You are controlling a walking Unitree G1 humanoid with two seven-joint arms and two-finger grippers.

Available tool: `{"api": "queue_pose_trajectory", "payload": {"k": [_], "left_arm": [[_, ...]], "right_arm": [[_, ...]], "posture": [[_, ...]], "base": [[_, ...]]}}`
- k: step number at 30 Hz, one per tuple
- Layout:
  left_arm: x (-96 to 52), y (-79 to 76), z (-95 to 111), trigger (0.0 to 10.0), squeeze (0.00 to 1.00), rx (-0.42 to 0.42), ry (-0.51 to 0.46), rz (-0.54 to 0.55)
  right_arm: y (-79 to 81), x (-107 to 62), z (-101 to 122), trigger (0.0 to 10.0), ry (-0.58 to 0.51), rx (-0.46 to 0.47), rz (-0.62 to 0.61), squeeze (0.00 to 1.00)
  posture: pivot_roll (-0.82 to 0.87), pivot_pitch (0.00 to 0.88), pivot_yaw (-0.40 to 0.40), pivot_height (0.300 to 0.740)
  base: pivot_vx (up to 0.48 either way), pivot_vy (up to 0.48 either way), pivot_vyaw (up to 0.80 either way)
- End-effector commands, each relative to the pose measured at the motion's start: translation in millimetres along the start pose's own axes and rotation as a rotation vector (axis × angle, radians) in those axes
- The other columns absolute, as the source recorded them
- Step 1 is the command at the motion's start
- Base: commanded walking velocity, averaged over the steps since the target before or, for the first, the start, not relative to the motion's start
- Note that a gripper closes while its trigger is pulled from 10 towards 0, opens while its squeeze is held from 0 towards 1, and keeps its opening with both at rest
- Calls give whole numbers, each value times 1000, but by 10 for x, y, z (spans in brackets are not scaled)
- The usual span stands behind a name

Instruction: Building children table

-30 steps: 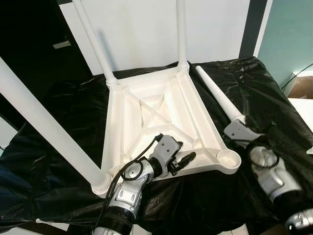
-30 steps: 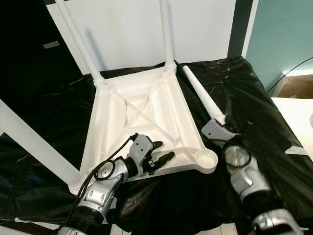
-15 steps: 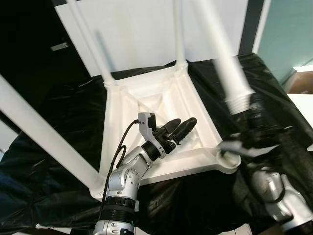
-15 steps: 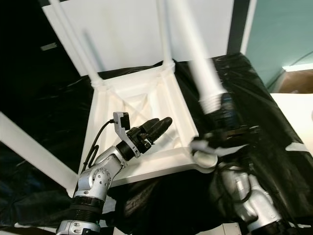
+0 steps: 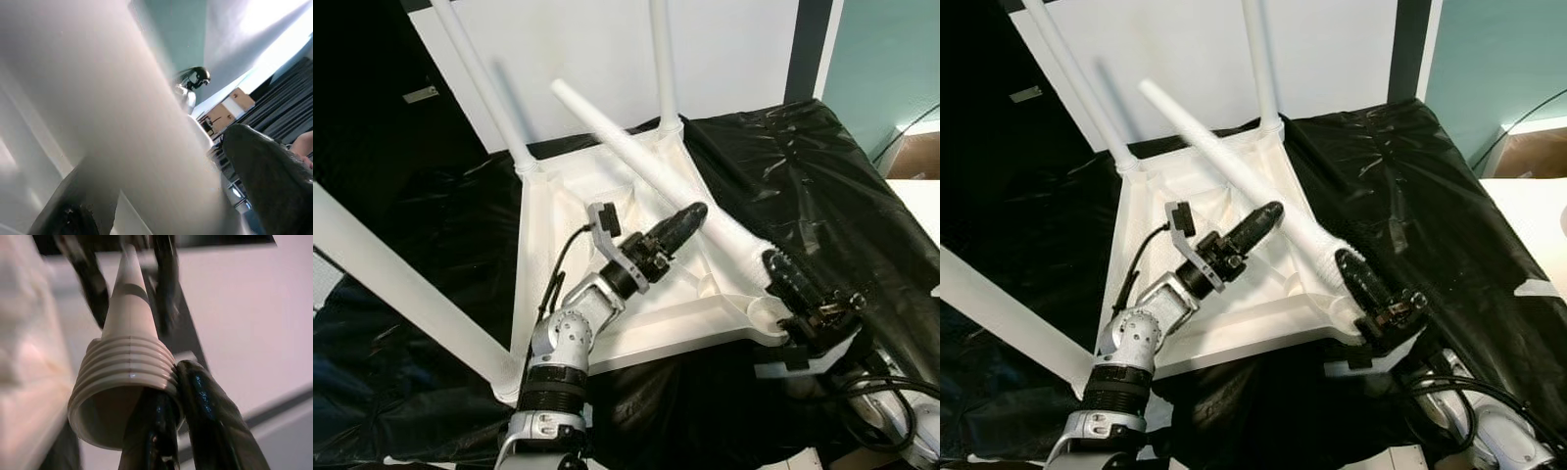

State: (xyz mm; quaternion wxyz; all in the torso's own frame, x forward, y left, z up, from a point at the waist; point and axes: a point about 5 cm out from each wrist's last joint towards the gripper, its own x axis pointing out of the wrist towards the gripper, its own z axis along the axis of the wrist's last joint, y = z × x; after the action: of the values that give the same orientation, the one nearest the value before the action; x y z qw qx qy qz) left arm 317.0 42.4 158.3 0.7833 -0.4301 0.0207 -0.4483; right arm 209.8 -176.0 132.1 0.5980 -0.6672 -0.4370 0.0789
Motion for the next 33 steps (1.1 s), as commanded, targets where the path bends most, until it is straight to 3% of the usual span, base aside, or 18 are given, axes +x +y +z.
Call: {"api": "queue_pose_trajectory", "payload": {"k": [1, 10, 11, 13, 14, 18, 22, 23, 24, 27, 28, 29, 30, 31, 32, 33], "left_arm": [[129, -63, 57, 10000, 0, 22, -19, -30], [161, -32, 140, 10000, 0, 31, -70, -5], [163, -48, 193, 0, 0, 62, -103, -16], [162, -54, 220, 0, 0, 80, -122, -17], [156, -60, 289, 0, 0, 101, -171, -12], [144, -73, 360, 0, 0, 104, -221, -16], [137, -69, 373, 0, 0, 105, -226, -16], [139, -88, 413, 0, 0, 104, -262, -12], [140, -102, 442, 0, 0, 103, -289, -10], [140, -110, 461, 0, 0, 102, -308, -8], [133, -98, 470, 0, 0, 113, -326, 9], [132, -88, 470, 0, 0, 140, -334, 26], [132, -88, 470, 0, 0, 140, -334, 26], [138, -86, 459, 0, 0, 172, -329, 39], [143, -86, 451, 0, 0, 194, -324, 46], [147, -86, 436, 0, 0, 218, -311, 45]], "right_arm": [[9, -21, 63, 0, -51, 18, -6, 0], [68, -68, 48, 0, -98, 20, 25, 0], [102, -89, 50, 3137, -80, 37, 39, 0], [120, -102, 52, 3137, -69, 50, 46, 0], [149, -142, 74, 10000, -29, 100, 55, 0], [188, -198, 57, 10000, 54, 180, 64, 0], [194, -195, 61, 10000, 58, 187, 63, 0], [241, -237, 71, 10000, 145, 344, 73, 1000], [270, -267, 76, 10000, 206, 459, 70, 1000], [286, -287, 79, 10000, 246, 534, 62, 1000], [326, -313, 98, 10000, 343, 697, 82, 557], [333, -325, 126, 10000, 431, 876, 107, 0], [333, -325, 126, 10000, 431, 876, 107, 0], [316, -336, 141, 10000, 511, 1056, 107, 0], [300, -345, 154, 10000, 552, 1176, 101, 0], [283, -353, 181, 10000, 567, 1263, 113, 1000]], "posture": [[-197, 0, 164, 740], [-190, 0, 153, 740], [-186, 0, 147, 740], [-186, 0, 147, 740], [-183, 0, 143, 740], [-176, 0, 135, 740], [-176, 0, 135, 740], [-159, 0, 119, 740], [-159, 0, 119, 740], [-159, 0, 119, 740], [-161, 0, 129, 740], [-168, 0, 151, 740], [-168, 0, 151, 740], [-176, 0, 162, 740], [-176, 0, 162, 740], [-201, 0, 171, 740]], "base": [[0, 0, 0], [0, 0, 0], [0, 0, 0], [0, 0, 0], [0, 0, 0], [0, 0, 0], [0, 0, 0], [0, 0, 0], [0, 0, 0], [0, 0, 0], [0, 0, 0], [0, 0, 0], [0, 0, 0], [0, 0, 0], [0, 0, 0], [0, 0, 0]]}}
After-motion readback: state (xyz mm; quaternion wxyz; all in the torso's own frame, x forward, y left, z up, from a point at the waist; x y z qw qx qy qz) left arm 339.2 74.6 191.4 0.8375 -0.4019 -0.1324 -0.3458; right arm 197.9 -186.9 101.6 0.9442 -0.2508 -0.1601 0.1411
